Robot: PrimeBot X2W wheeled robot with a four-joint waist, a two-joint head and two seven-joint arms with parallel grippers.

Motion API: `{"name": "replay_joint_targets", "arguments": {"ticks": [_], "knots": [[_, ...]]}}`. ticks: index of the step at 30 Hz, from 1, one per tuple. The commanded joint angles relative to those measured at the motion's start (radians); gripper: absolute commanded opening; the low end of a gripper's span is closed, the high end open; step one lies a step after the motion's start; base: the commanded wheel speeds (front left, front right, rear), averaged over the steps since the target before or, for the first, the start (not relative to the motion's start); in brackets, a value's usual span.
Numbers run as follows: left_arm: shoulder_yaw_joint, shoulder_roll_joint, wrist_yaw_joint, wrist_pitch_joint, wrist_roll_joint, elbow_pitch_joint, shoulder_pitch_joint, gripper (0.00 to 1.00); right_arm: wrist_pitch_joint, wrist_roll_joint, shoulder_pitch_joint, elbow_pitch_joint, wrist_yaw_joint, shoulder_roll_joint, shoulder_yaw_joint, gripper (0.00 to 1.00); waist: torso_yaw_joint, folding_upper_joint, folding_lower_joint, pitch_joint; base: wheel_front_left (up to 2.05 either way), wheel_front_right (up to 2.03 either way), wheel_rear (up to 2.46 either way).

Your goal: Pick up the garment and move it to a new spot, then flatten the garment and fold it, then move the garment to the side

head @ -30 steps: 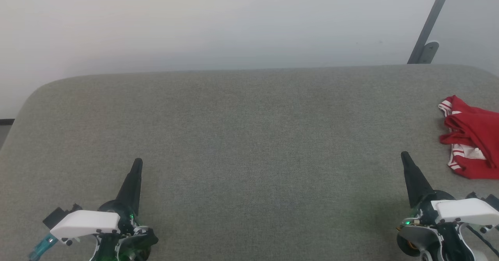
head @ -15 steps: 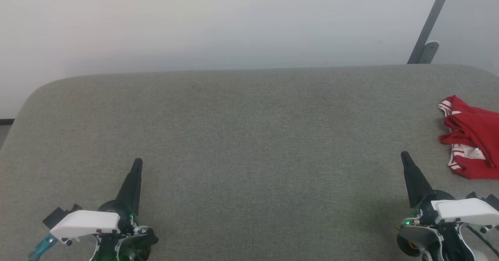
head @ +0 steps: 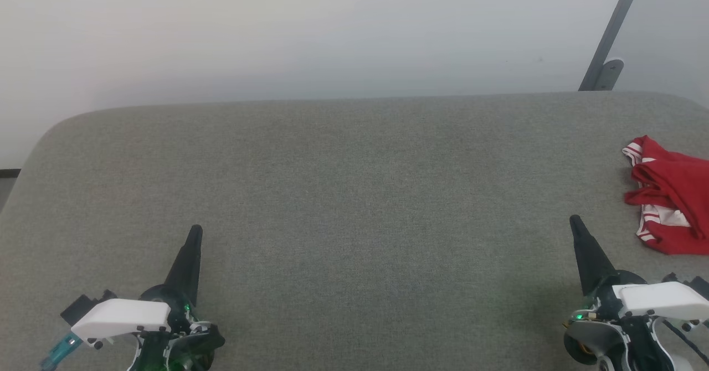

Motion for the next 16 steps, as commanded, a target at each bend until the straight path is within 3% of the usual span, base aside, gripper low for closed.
{"name": "replay_joint_targets", "arguments": {"ticks": [1, 16], "knots": [[0.003, -0.004, -0.003, 0.004, 0.000, -0.001, -0.011, 0.00, 0.002, 0.004, -0.005, -0.003, 0.000, 0.004, -0.001, 0.00, 0.000, 0.0000, 0.0000, 0.000, 0.00, 0.00, 0.00], [0.003, -0.004, -0.003, 0.004, 0.000, -0.001, -0.011, 0.00, 0.002, 0.004, -0.005, -0.003, 0.000, 0.004, -0.001, 0.00, 0.000, 0.0000, 0.0000, 0.000, 0.00, 0.00, 0.00]]}}
